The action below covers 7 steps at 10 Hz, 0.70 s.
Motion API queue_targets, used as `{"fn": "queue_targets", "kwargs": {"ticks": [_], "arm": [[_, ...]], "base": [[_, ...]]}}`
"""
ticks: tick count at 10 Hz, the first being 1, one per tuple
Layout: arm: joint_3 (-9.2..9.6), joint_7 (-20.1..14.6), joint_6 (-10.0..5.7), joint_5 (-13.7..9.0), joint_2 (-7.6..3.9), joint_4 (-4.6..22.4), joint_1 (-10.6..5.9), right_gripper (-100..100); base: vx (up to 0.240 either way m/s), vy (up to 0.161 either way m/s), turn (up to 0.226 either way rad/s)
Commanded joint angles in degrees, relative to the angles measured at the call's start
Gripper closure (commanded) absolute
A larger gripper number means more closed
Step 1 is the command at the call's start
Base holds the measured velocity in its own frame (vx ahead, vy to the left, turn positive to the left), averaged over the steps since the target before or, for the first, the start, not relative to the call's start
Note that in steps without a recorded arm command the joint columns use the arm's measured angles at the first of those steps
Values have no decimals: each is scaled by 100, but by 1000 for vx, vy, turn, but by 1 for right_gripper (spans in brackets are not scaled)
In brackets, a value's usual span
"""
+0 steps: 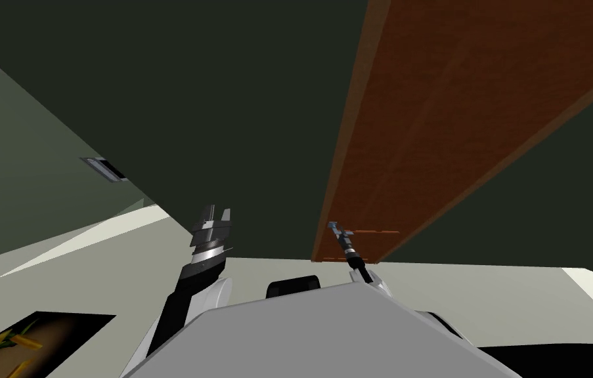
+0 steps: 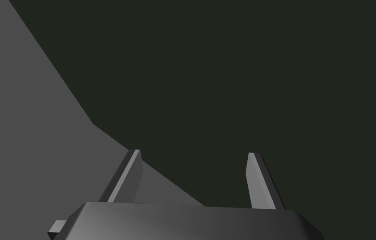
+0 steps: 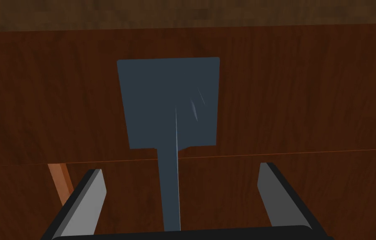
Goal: Pull the door open
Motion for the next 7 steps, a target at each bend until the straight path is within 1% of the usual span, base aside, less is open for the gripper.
{"fn": "queue_targets", "kwargs": {"ticks": [1, 2, 3, 7], "arm": [[-24, -26, -93, -18, -52, 158, -15, -100], [-12, -14, -34, -9, -26, 60, 8, -100], [-12, -14, -34, -9, -26, 60, 8, 100], [-12, -14, -34, -9, -26, 60, 8, 100]], "base": [[71, 5, 30], [36, -1, 10], [0, 0, 0], [-6, 0, 1]]}}
